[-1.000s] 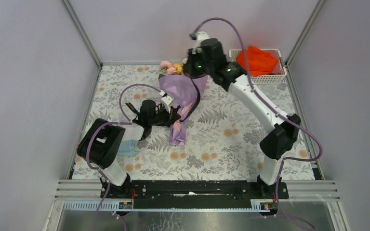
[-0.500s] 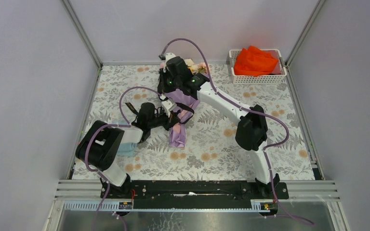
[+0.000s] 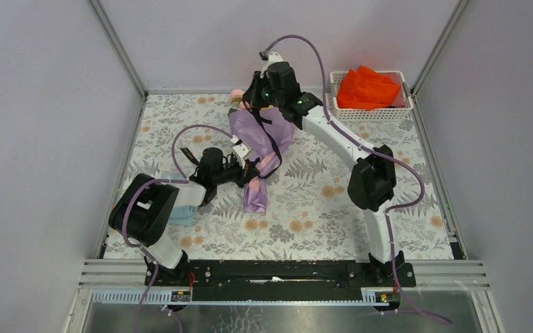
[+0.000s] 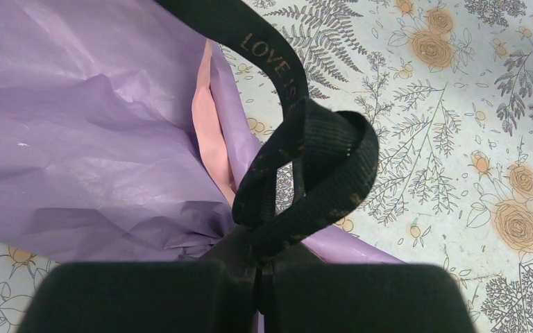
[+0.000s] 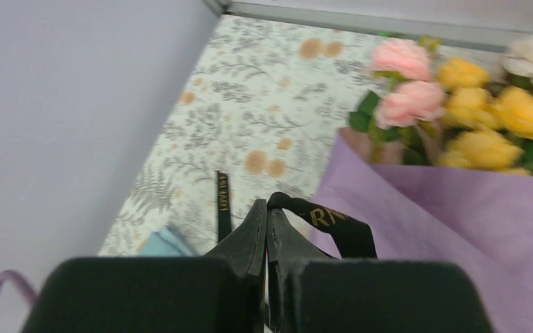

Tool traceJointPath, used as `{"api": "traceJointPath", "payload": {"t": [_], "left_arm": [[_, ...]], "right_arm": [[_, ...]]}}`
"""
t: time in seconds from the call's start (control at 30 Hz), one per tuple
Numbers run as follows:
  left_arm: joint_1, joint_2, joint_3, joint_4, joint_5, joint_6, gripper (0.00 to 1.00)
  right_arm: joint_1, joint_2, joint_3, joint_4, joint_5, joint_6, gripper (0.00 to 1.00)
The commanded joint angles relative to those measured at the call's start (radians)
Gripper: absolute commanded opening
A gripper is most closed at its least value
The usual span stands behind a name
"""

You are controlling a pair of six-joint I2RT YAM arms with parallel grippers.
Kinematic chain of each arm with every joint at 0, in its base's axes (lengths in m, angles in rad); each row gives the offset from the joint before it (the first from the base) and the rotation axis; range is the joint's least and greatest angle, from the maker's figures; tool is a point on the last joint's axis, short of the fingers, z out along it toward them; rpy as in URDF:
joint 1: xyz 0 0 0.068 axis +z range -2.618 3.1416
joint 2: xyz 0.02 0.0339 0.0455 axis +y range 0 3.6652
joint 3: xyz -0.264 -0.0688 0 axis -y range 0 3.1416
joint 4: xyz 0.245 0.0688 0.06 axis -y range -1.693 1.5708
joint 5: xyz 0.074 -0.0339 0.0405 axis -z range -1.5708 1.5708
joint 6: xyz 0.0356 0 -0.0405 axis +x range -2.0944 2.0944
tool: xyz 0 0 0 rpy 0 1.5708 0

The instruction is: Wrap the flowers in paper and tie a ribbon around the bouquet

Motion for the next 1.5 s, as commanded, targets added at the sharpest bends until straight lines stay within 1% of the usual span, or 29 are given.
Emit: {"api": "traceJointPath", "payload": {"t": [0.0,0.07,0.1,0.13,0.2,0.23,0.27,0.33,0.43,0.57,0.7,0.8,0.87,0.97,1.07,1.2,1.37,1.47], "left_arm": [[-0.007,-0.012,0.009,0.048,-0.002,0.002,0.00],[-0.006,-0.013,0.008,0.045,-0.002,0.004,0.00],[-0.007,-0.014,0.008,0.044,-0.002,0.006,0.00],[-0.006,-0.014,0.006,0.044,-0.001,0.007,0.00],[-0.007,-0.014,0.004,0.044,0.002,0.006,0.00],[-0.007,-0.014,0.004,0.044,0.005,0.004,0.00],[-0.007,-0.015,0.004,0.045,0.005,0.004,0.00],[-0.007,-0.013,0.003,0.048,0.005,0.004,0.00],[-0.006,-0.008,0.005,0.053,0.006,0.001,0.00],[-0.007,-0.004,0.010,0.051,0.000,-0.008,0.00],[-0.006,0.001,0.015,0.047,-0.003,-0.010,0.00],[-0.006,0.005,0.014,0.047,-0.004,-0.011,0.00],[-0.007,0.008,0.016,0.047,-0.002,-0.013,0.00],[-0.007,0.011,0.021,0.043,-0.004,-0.014,0.00],[-0.006,0.013,0.021,0.042,-0.003,-0.014,0.00],[-0.007,0.012,0.022,0.039,-0.002,-0.014,0.00],[-0.007,0.013,0.023,0.036,-0.002,-0.014,0.00],[-0.007,0.012,0.024,0.035,-0.002,-0.014,0.00]], "right_arm": [[0.104,0.076,0.090,0.054,-0.096,0.024,0.00],[0.132,0.119,0.135,0.031,-0.148,0.033,0.02],[0.140,0.142,0.168,0.006,-0.169,0.034,0.06],[0.145,0.160,0.199,-0.022,-0.187,0.031,0.12],[0.147,0.166,0.239,-0.082,-0.203,0.013,0.35],[0.146,0.154,0.241,-0.110,-0.181,-0.011,0.44],[0.138,0.131,0.230,-0.128,-0.152,-0.044,0.50],[0.108,0.059,0.165,-0.132,-0.133,-0.060,0.57],[0.034,-0.089,-0.023,-0.067,-0.145,-0.020,0.67],[-0.007,-0.291,-0.344,0.024,-0.126,-0.029,0.69],[-0.006,-0.429,-0.653,0.147,-0.265,0.004,0.68],[-0.004,-0.516,-0.852,0.338,-0.313,0.074,0.66],[-0.003,-0.533,-0.940,0.441,-0.325,0.114,0.65],[0.013,-0.509,-0.968,0.495,-0.346,0.137,0.65],[0.043,-0.469,-0.959,0.509,-0.326,0.127,0.65],[0.044,-0.422,-0.959,0.562,-0.318,0.154,0.64],[0.046,-0.379,-0.931,0.570,-0.292,0.152,0.61],[0.045,-0.353,-0.917,0.576,-0.296,0.164,0.57]]}}
